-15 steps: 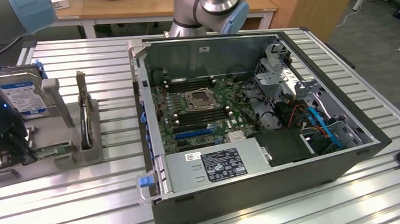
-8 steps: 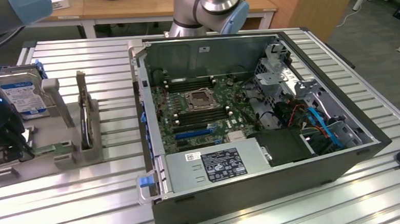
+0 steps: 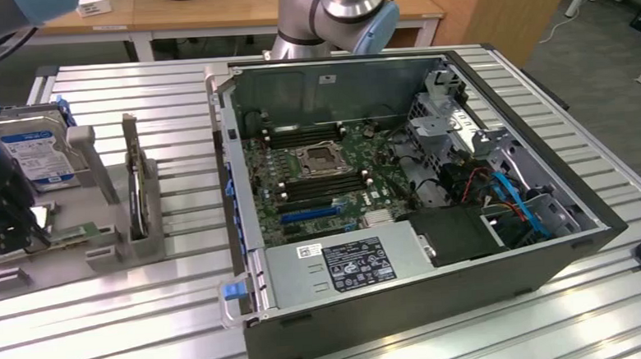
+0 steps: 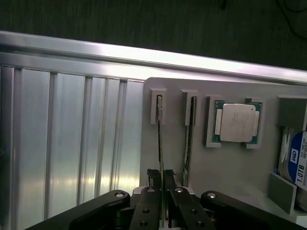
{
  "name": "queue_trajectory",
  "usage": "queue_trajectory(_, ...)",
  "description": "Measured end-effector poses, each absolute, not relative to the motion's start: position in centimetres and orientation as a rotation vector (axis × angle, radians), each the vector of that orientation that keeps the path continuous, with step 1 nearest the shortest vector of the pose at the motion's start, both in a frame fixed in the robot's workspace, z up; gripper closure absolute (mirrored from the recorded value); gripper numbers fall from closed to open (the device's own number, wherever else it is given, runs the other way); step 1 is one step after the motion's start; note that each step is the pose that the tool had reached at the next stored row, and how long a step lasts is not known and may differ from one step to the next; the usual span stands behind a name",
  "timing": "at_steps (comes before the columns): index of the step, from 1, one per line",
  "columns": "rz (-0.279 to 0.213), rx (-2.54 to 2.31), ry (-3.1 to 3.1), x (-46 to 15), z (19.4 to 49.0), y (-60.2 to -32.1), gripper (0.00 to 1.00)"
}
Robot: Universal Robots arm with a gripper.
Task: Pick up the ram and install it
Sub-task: 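Pick up the ram and move it above insertion slot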
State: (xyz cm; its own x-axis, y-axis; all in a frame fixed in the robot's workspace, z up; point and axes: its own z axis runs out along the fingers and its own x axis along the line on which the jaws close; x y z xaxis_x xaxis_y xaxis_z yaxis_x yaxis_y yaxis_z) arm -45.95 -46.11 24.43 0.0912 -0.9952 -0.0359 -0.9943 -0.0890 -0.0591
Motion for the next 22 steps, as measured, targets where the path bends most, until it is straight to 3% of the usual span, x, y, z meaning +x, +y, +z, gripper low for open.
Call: queue_trajectory(22, -0.017, -2.248, 2.093, -46.0, 29.1, -46.1, 0.86)
